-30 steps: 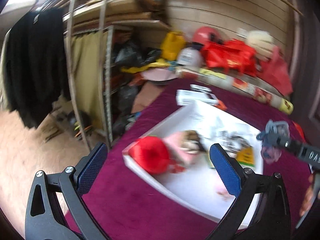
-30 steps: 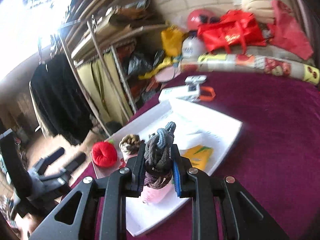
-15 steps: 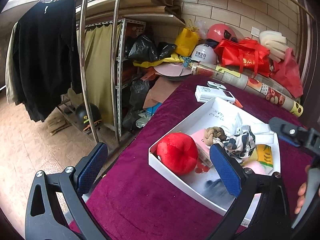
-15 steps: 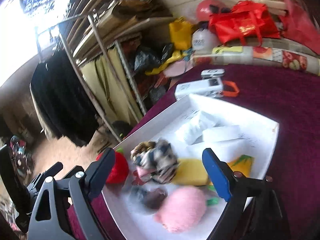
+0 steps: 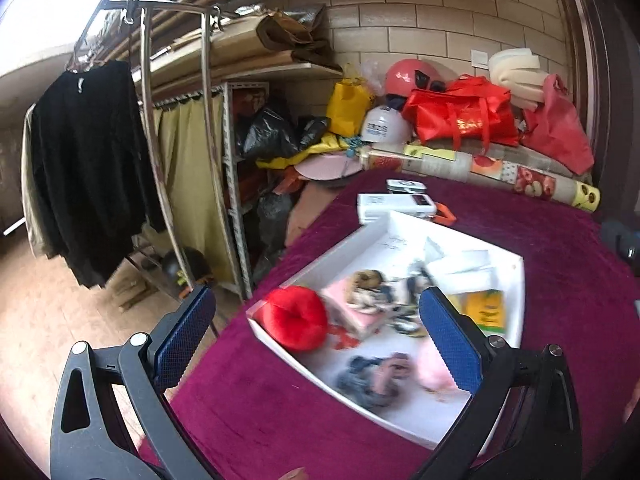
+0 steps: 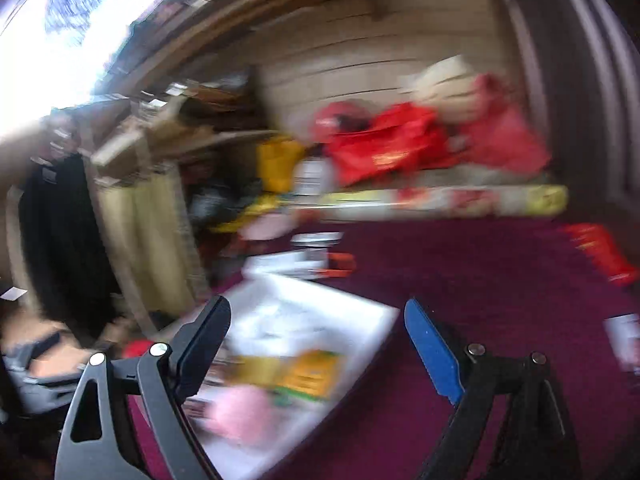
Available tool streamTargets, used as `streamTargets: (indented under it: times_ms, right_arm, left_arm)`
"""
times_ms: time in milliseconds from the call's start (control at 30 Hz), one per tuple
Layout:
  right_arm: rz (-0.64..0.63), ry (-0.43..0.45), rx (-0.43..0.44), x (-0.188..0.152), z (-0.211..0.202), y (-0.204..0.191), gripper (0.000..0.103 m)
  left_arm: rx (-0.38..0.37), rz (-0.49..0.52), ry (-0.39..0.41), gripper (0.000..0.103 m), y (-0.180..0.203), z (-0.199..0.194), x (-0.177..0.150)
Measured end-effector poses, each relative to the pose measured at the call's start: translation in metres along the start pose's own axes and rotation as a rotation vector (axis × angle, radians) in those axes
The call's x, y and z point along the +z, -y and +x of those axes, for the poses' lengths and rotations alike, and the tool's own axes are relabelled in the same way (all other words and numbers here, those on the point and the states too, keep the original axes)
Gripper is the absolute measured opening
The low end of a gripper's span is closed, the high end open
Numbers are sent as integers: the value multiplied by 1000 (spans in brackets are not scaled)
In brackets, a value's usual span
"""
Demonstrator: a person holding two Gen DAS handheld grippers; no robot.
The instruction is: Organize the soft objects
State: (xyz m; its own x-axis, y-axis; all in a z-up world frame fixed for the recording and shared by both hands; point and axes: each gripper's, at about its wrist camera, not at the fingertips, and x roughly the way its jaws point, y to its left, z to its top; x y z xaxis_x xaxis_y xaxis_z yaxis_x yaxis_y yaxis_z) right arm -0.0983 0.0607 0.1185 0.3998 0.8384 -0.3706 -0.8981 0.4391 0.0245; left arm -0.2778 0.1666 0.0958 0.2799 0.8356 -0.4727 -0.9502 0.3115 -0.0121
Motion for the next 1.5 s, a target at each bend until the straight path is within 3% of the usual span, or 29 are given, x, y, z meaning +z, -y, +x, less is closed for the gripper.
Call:
streamTargets:
  times_ms: [167, 200, 233, 267, 433, 600, 1000, 1500]
  right_arm:
    - [103, 12, 8, -5, -22, 37, 90]
    - [119, 22, 3, -7, -28, 44, 92]
    - [128, 33, 4, -9, -32, 49, 103]
    - [136, 58, 6, -11, -39, 55, 103]
    - [140, 140, -14, -25, -69, 73, 103]
    - [135, 155, -51, -30, -86, 85, 103]
    - [200, 223, -59, -33, -115, 106, 103]
    - [223, 126, -92, -42, -98, 114, 103]
  left_arm:
    - [-81, 42, -81, 103, 33, -9, 5]
    - [-95, 51, -84, 103, 39, -13, 5]
    - [-117, 59, -73, 103, 45, -21, 6]
    - [-130, 65, -61, 103, 49, -27, 6]
    - [-70, 126, 2, 103, 72, -56, 0]
    - [-106, 125, -1, 103, 82, -70, -5]
    - [-92, 116, -14, 103, 88, -86, -11]
    - [-80, 118, -41, 103, 87, -81, -15]
